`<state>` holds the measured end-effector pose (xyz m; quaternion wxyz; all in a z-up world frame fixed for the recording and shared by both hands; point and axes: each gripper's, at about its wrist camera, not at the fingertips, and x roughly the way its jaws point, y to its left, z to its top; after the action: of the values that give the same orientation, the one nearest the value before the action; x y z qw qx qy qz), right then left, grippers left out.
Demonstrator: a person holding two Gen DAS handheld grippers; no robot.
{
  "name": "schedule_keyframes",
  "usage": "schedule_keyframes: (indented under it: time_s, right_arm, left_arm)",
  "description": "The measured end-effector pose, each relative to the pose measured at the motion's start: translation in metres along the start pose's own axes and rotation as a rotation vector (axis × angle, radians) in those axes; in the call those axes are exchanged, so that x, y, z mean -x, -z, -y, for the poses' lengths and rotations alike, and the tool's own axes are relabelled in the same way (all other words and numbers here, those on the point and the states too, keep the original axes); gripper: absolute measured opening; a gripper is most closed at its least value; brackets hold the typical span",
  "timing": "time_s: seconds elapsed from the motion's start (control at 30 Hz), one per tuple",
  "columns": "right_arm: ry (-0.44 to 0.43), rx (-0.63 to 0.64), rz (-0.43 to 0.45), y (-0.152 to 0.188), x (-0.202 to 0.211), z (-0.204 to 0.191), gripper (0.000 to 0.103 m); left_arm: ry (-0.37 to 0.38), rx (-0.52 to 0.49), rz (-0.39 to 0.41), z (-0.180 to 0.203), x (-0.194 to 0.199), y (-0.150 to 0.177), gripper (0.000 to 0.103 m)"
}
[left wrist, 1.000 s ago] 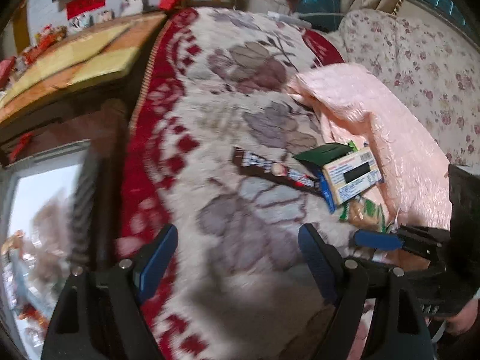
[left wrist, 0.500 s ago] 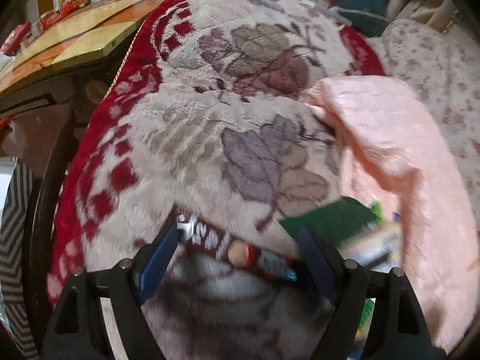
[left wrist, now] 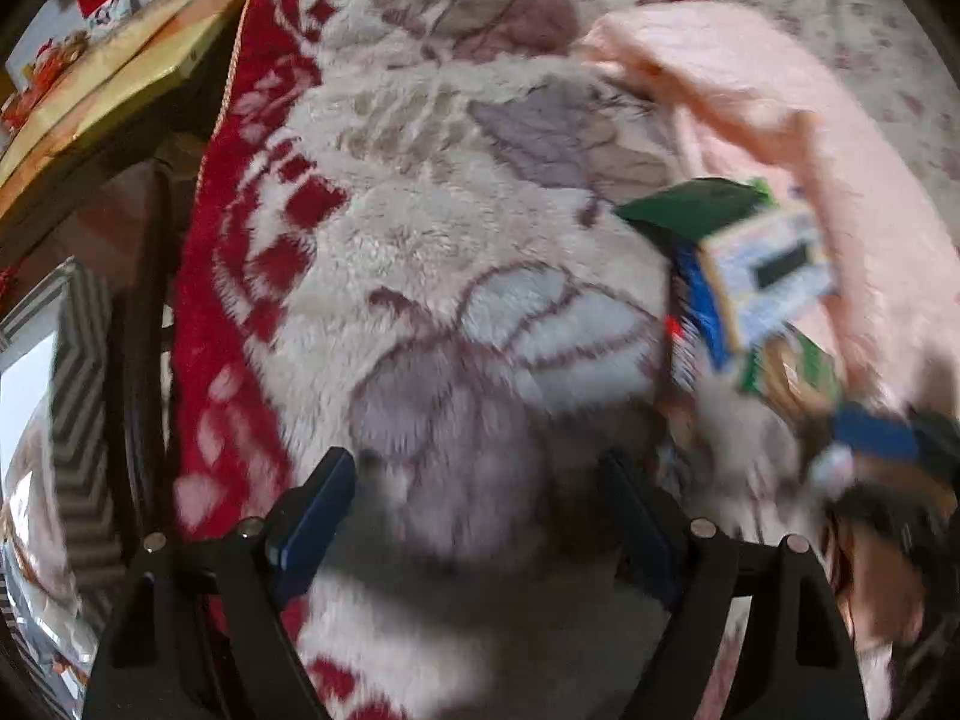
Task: Organize snacks
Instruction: 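Grasp the Nescafe coffee stick with left tool while right tool grips the pink strawberry packet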
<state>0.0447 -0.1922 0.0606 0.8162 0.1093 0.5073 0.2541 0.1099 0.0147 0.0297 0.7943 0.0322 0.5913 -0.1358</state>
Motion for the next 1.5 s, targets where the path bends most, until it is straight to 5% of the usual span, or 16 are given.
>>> schedule_keyframes:
  time_s: [0.13,0.3,0.5,0.67,0.87,1.0,1.13,1.5]
  right_arm:
    - [0.014,-0.015,0.006,0.004,0.008,0.004,0.049]
    - [0.035,0.004,0.001,0.009,0.016,0.002,0.049]
    - [0.123,0.065,0.010,0.006,0.029,0.001,0.049]
    - [0.142,0.054,0.032,-0.003,0.043,0.007,0.056]
    - [0.188,-0.046,0.021,0.015,0.047,0.015,0.057]
    - [0.286,-0.101,0.026,0.032,0.038,0.022,0.057]
    - [0.289,-0.157,0.018,0.032,0.021,0.034,0.057]
    - [0.196,-0.138,-0.002,0.033,-0.005,0.031,0.051]
  left_arm:
    - [0.091,0.046,0.048,0.003,0.018,-0.002,0.085]
    - [0.110,-0.019,0.047,0.038,0.004,-0.019,0.085]
    - [0.082,-0.109,-0.025,0.068,-0.028,-0.030,0.086]
    - [0.024,-0.124,-0.012,0.077,-0.037,-0.035,0.088]
    - [-0.059,-0.162,0.038,0.080,-0.036,-0.027,0.065]
    - [-0.066,-0.151,0.060,0.071,-0.028,-0.019,0.039]
    - [-0.055,-0.148,0.065,0.066,-0.023,-0.012,0.029]
    - [0.024,-0.053,0.070,0.056,-0.027,-0.024,0.031]
